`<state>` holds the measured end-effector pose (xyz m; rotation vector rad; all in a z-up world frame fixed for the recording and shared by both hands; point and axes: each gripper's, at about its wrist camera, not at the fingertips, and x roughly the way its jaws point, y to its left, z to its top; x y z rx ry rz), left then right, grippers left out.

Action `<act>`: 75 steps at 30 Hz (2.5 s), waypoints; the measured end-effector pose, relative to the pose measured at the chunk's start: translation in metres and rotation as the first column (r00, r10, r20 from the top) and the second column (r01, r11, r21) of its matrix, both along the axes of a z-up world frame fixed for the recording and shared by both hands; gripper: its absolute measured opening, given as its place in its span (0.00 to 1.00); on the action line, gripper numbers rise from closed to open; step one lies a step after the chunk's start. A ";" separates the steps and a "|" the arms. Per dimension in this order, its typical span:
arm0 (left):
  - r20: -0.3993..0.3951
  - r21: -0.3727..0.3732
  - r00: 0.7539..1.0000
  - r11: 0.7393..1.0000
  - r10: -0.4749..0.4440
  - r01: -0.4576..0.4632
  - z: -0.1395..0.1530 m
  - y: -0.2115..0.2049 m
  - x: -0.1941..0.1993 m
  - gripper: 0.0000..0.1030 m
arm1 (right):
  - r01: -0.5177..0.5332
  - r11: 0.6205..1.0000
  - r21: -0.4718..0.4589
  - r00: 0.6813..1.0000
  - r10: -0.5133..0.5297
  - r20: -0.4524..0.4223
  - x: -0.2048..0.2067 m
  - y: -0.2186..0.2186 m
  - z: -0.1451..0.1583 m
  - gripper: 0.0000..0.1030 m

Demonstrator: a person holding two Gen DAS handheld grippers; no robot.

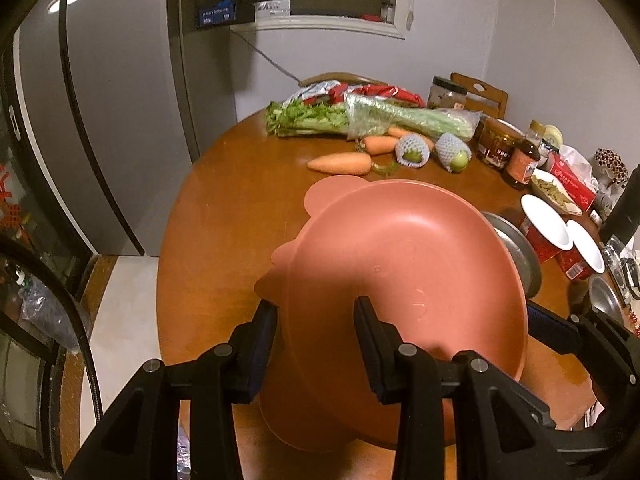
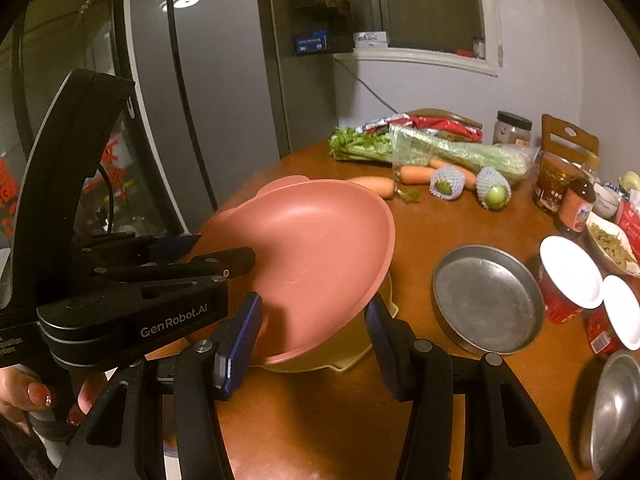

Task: Organize plates and bowls
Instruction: 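Lift the pink plate with the left gripper and carry it over the shell plate, then lower the pink plate onto the shell plate and open the left gripper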

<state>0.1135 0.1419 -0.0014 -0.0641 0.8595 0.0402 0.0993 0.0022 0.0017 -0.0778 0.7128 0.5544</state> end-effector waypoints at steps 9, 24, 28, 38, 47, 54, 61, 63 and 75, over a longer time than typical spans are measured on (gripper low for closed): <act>-0.035 0.008 0.999 1.000 -0.007 0.008 -0.021 0.005 0.014 0.39 | 0.008 1.000 -0.013 0.999 -0.009 -0.045 0.013 0.006 -0.022 0.54; -0.061 0.015 0.998 1.000 -0.006 0.007 -0.038 0.007 0.021 0.39 | 0.012 0.999 -0.032 0.997 -0.015 -0.078 0.021 0.011 -0.041 0.54; -0.064 0.015 0.998 1.000 -0.004 0.005 -0.040 0.007 0.021 0.39 | 0.011 0.999 -0.035 0.996 -0.013 -0.085 0.022 0.011 -0.044 0.54; -0.055 0.033 0.999 0.999 -0.002 0.004 -0.042 0.005 0.021 0.39 | 0.011 0.999 -0.044 0.996 -0.015 -0.089 0.024 0.012 -0.047 0.54; -0.046 0.034 0.999 0.999 0.001 0.001 -0.041 0.004 0.020 0.39 | 0.013 0.999 -0.050 0.996 -0.018 -0.087 0.024 0.012 -0.047 0.53; -0.038 0.036 0.999 0.999 0.002 -0.001 -0.038 0.003 0.017 0.40 | 0.013 0.999 -0.042 0.995 -0.017 -0.095 0.024 0.011 -0.047 0.54; -0.016 0.039 1.000 0.999 -0.003 0.003 -0.032 0.002 0.014 0.44 | 0.019 0.999 -0.046 0.996 -0.023 -0.086 0.024 0.010 -0.045 0.55; -0.015 0.042 1.000 0.999 -0.002 0.003 -0.030 0.000 0.014 0.45 | 0.019 0.999 -0.047 0.995 -0.023 -0.092 0.024 0.011 -0.046 0.55; 0.001 0.045 1.000 0.999 -0.002 0.002 -0.024 -0.003 0.007 0.47 | 0.029 0.999 -0.043 0.997 -0.032 -0.074 0.020 0.007 -0.041 0.59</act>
